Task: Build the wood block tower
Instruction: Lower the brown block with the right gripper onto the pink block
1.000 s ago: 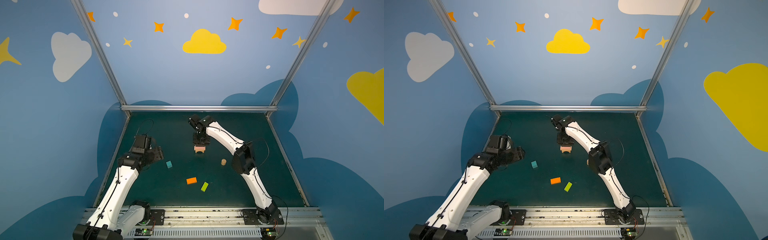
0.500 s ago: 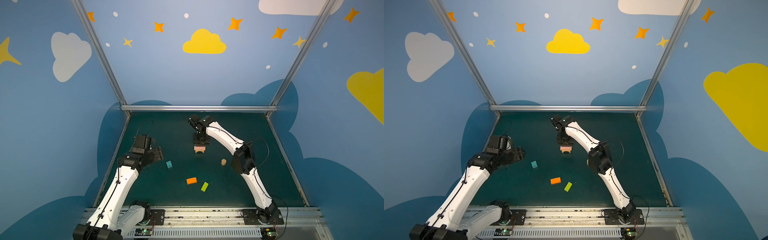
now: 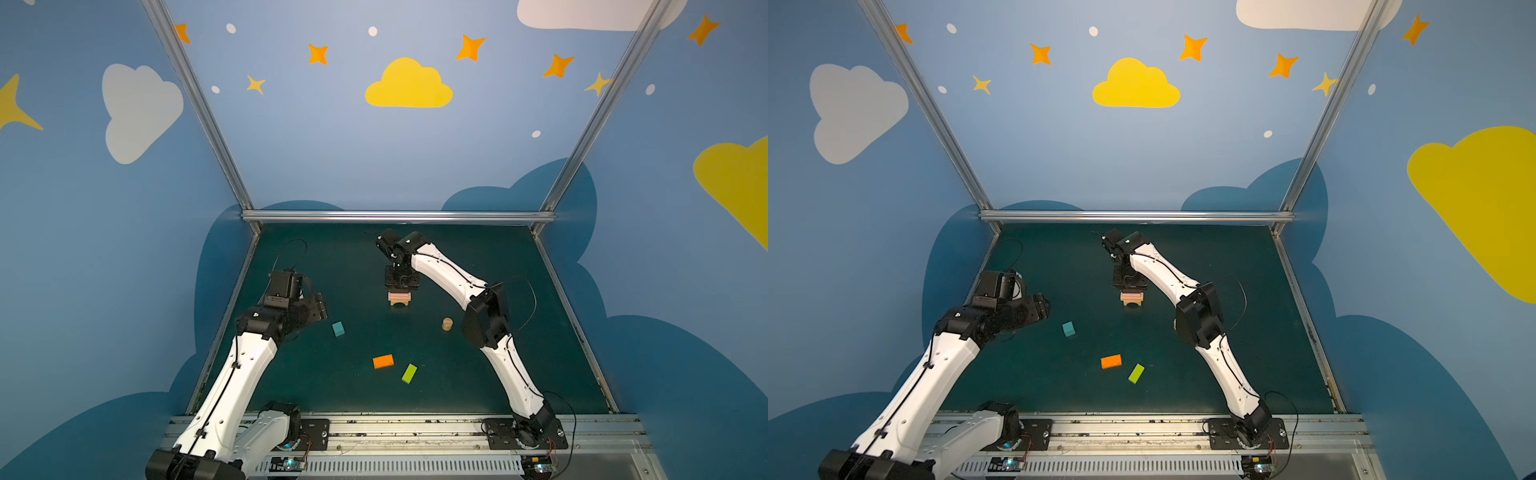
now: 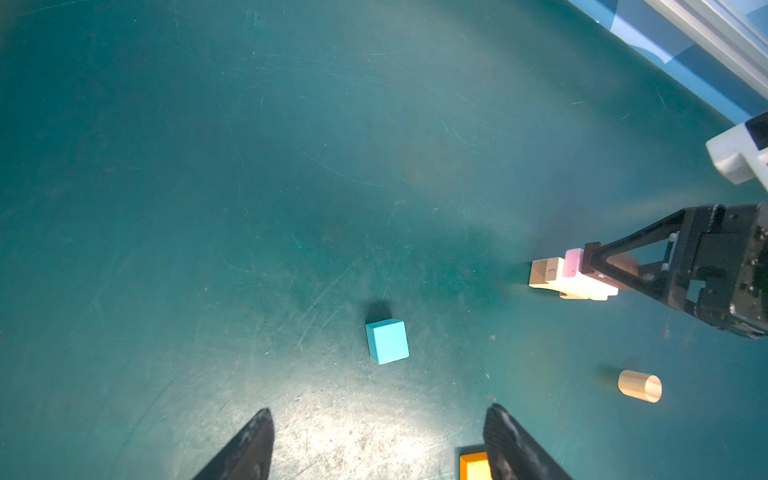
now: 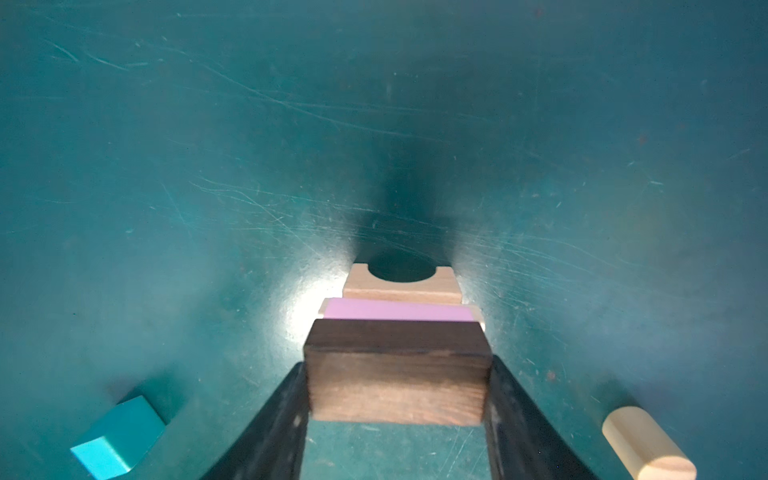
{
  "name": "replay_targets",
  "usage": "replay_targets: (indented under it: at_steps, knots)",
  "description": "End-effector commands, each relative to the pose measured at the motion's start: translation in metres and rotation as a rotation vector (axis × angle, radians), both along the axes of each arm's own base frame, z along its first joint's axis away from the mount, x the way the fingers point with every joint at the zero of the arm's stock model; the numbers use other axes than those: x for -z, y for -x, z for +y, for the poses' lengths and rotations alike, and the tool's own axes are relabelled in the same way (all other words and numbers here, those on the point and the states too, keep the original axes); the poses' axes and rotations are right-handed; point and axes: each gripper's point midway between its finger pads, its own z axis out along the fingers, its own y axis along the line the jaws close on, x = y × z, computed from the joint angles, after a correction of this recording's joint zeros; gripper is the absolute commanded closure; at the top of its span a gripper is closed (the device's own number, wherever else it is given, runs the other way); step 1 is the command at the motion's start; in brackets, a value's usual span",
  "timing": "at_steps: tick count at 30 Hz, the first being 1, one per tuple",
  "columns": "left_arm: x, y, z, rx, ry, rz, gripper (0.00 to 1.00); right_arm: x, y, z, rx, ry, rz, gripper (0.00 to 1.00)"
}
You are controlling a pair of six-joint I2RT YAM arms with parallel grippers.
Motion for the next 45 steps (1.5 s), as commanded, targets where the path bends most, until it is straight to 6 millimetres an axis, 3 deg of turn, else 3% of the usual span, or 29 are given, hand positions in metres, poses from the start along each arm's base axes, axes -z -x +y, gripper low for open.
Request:
replay_targets:
  at_steps: [1,45]
  knots:
    - [-0.0013,0.0009,0.0009,-0.003,0.004,-0.01,0.21,0.0034,-0.0006,0.0027,0.0,-0.001,0.008,0.41]
    - [-0.0007,0.0005,-0.0002,0.001,0.008,-0.01,0.21,0.0056,0.0002,-0.0052,0.014,0.028,0.018,0.36]
